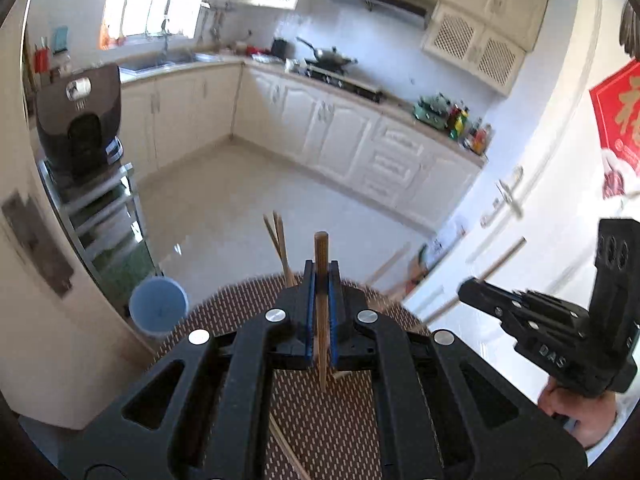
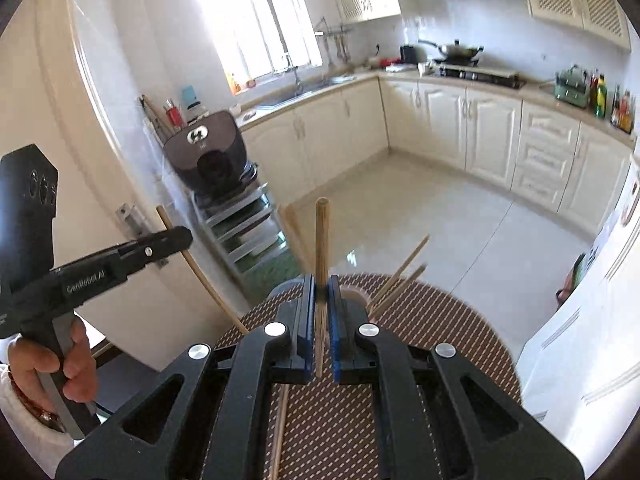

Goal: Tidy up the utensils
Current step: 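Lift both held chopsticks up over the pink cup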

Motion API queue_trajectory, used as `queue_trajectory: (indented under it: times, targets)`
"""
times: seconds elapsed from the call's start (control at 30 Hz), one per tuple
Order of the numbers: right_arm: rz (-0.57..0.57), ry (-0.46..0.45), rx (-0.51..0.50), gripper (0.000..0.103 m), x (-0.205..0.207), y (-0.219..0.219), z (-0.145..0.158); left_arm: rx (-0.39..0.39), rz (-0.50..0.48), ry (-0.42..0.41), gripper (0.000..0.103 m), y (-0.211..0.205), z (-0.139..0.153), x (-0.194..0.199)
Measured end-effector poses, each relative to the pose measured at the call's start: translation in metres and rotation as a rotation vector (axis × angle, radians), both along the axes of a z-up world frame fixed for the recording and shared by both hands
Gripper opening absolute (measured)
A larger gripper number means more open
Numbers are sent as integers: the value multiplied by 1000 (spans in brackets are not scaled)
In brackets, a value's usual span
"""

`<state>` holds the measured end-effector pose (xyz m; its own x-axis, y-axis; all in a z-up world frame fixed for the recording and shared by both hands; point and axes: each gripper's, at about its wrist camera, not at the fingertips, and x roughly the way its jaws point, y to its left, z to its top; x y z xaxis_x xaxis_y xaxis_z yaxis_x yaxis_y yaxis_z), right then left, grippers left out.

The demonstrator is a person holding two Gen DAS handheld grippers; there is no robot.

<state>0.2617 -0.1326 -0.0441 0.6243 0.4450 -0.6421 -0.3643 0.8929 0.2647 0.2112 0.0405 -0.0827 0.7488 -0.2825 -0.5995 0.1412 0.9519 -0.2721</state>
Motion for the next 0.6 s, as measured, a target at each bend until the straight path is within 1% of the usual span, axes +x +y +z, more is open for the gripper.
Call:
queue_trajectory:
  times: [0.17,0.3,0.47,0.6]
  targets:
    - [-24,-45,-15,5,18,-8,4,2,36,-30,6,-4,9,27]
    - [-28,-60,-31,5,31,-9,-2,34,61,-48,6,-8,9,44]
    - [-19,-50,-35,5,41,-6,-8,32,73,-25,6,-9,-9,65]
    - [6,-18,-40,5,45,-5,-17,53,56,11,6,-13,-27,74]
